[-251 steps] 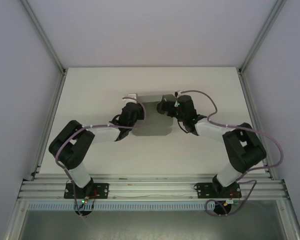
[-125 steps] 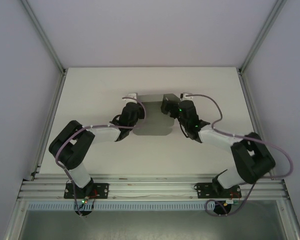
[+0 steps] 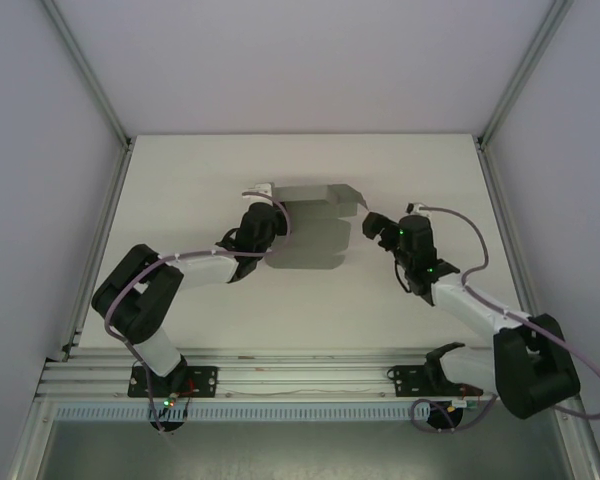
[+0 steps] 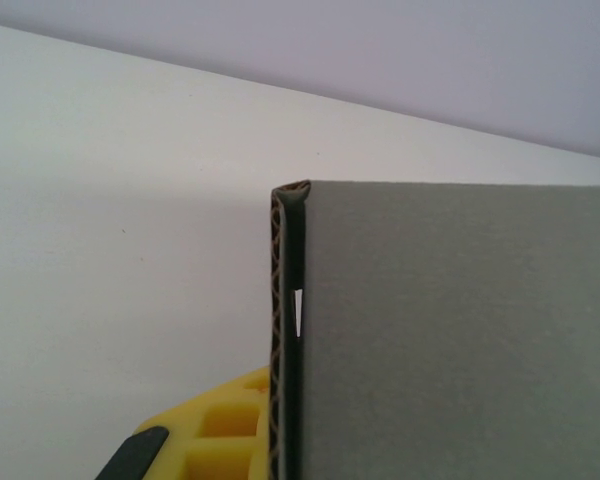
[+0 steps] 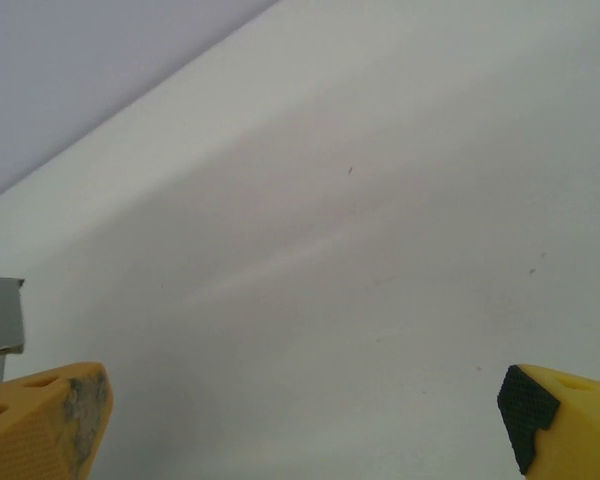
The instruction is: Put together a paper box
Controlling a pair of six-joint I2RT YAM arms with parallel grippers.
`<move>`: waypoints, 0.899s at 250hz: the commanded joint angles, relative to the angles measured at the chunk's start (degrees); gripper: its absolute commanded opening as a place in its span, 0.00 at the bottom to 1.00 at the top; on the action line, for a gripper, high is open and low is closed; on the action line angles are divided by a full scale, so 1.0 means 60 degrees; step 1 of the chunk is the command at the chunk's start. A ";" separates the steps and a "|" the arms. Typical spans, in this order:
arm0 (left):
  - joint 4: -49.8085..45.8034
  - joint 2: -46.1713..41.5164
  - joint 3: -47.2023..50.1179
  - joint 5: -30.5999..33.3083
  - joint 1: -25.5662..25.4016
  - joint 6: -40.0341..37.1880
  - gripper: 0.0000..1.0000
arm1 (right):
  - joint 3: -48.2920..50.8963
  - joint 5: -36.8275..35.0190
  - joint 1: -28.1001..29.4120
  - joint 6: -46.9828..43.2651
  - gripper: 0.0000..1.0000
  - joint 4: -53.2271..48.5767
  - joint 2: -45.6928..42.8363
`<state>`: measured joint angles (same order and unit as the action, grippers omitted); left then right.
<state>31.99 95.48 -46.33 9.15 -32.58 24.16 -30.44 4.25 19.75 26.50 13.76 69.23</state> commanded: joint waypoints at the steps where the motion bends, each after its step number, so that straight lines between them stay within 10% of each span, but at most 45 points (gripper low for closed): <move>1: -0.0231 -0.0240 -0.0011 -0.0118 0.0054 0.0101 0.00 | -0.0566 0.0667 -0.0046 0.0369 1.00 0.1098 0.0837; 107: -0.0427 0.0025 -0.0237 -0.0159 0.0055 0.0615 0.00 | -0.1342 0.2769 0.0082 0.0740 1.00 0.4089 0.2981; 225: -0.0452 0.0042 -0.0610 -0.0135 0.0024 0.1075 0.00 | -0.2027 0.0442 0.1162 -0.0207 1.00 0.2980 0.3859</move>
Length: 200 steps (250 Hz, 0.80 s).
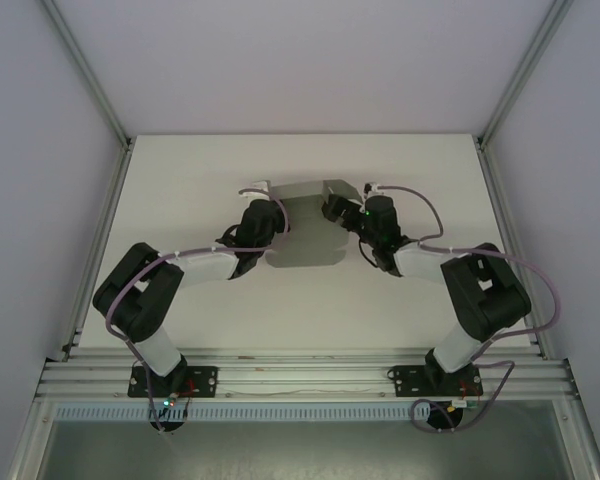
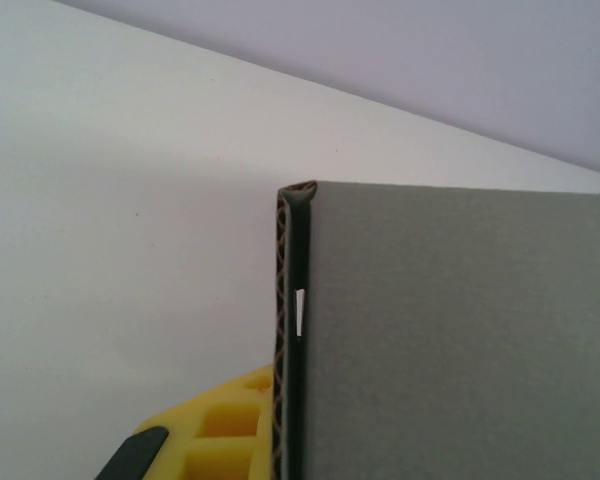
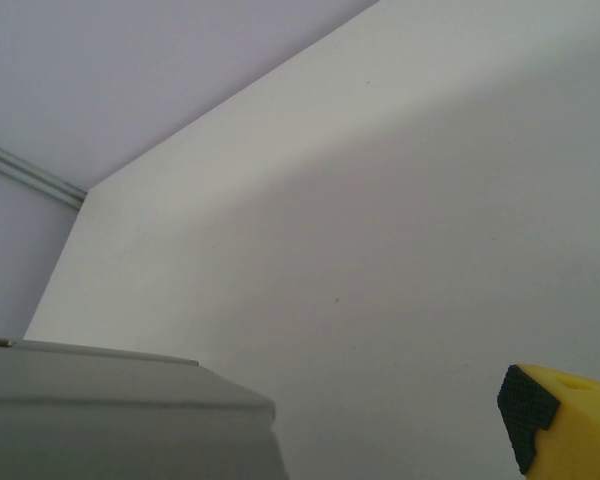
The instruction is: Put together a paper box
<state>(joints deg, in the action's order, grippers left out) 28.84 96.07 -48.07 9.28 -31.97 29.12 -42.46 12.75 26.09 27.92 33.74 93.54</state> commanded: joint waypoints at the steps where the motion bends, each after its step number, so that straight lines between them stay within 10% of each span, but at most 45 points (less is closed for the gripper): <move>1: 0.0072 -0.0051 -0.0320 -0.0156 -0.0063 0.0239 0.00 | -0.0019 -0.0979 0.0106 -0.0461 1.00 -0.0364 -0.0207; 138: -0.0980 -0.0614 -0.0238 -0.0194 0.0109 -0.0796 0.00 | 0.1602 -0.1318 -0.0968 -0.2650 1.00 -0.4227 -0.6140; 200: -0.0980 -0.0669 -0.0282 -0.0572 0.0113 -0.0942 0.00 | 0.0068 0.0812 -0.2225 -0.4085 1.00 -0.5759 -0.5107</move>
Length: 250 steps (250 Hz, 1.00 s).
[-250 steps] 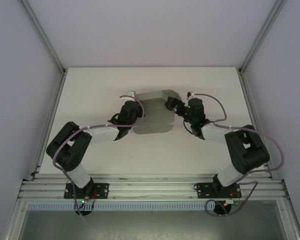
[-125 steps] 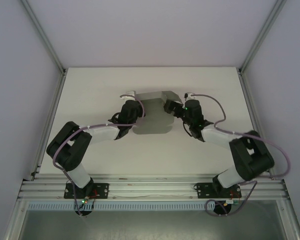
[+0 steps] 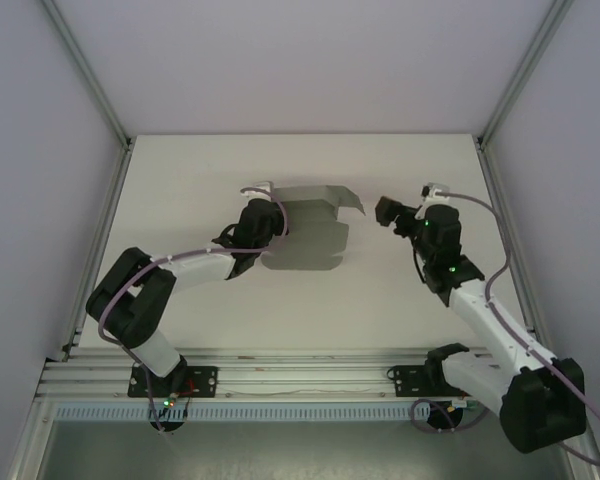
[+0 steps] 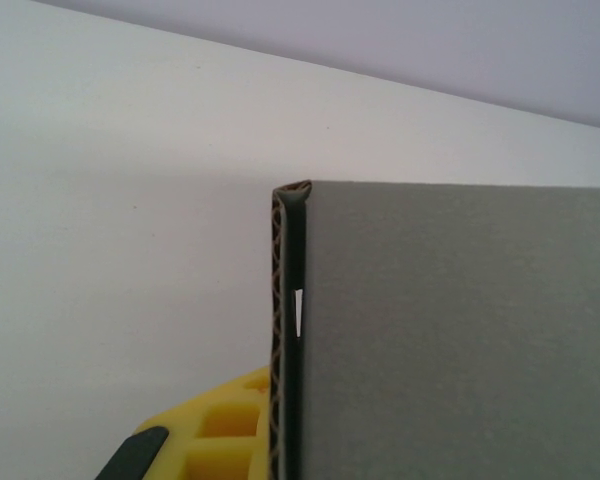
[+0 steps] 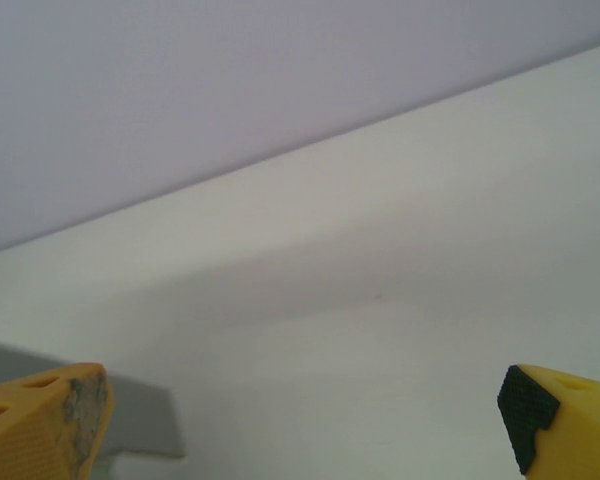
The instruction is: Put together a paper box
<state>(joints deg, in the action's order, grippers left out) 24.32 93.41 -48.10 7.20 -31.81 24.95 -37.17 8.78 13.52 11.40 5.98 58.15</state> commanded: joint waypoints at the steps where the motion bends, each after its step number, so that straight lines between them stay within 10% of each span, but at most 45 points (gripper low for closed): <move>1: -0.0235 -0.0227 -0.0292 -0.0230 0.0087 -0.0247 0.00 | -0.0833 0.1522 -0.0130 -0.1374 1.00 -0.1159 0.0823; 110: -0.0474 0.0083 -0.0494 -0.0468 0.0092 -0.0408 0.00 | -0.2703 0.5169 0.0224 -0.3196 1.00 -0.1348 0.3547; 250: -0.1210 0.0141 -0.0827 -0.0536 0.0028 -0.0534 0.00 | -0.3496 0.1723 0.1895 -0.4449 0.73 -0.0391 0.4708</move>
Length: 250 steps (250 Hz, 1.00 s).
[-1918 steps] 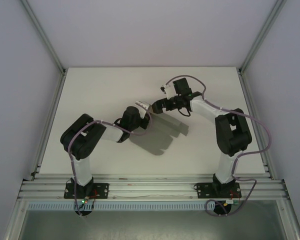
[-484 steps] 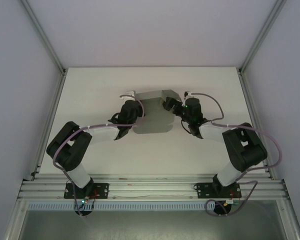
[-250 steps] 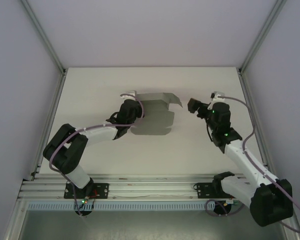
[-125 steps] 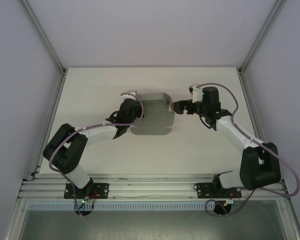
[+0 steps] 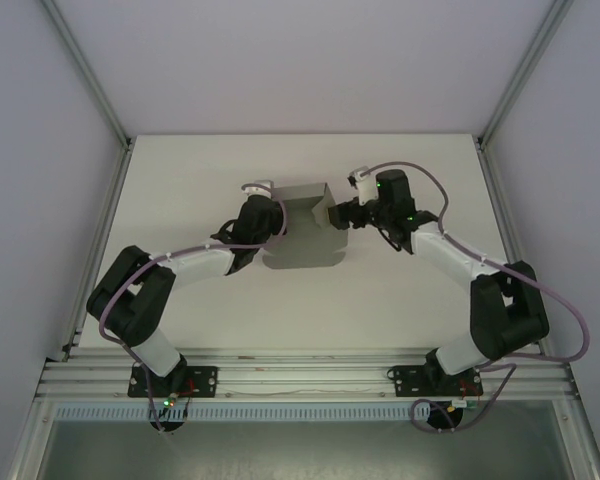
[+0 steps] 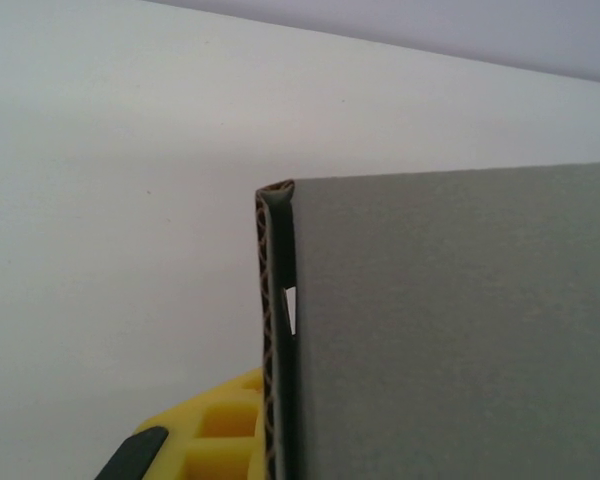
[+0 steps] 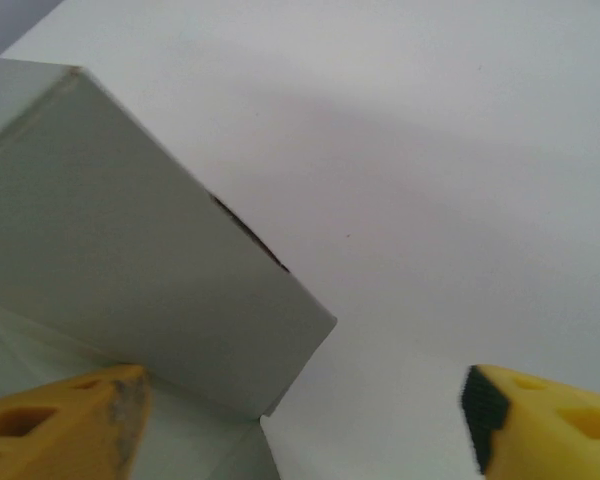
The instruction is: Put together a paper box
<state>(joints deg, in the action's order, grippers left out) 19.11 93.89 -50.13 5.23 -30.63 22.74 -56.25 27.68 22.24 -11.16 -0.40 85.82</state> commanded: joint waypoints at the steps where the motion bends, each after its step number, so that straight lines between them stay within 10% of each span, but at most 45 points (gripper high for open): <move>1: -0.0358 0.0058 -0.0483 -0.0196 -0.0168 -0.0147 0.00 | -0.0319 -0.1432 0.0448 -0.0711 0.73 0.0670 0.0096; 194: -0.1989 0.0220 -0.1507 -0.0673 -0.0168 -0.0948 0.00 | -0.1415 0.1179 0.0604 -0.4035 0.68 -0.2636 0.0603; 250: -0.1954 0.0057 -0.1398 -0.0573 -0.0177 -0.0958 0.00 | -0.1759 0.0331 0.0600 -0.3092 0.63 -0.2020 0.0923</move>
<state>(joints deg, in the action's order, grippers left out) 6.96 94.63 -57.71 3.40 -31.03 17.87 -65.28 31.59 25.45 -32.93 -14.79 90.63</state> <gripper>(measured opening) 0.084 0.644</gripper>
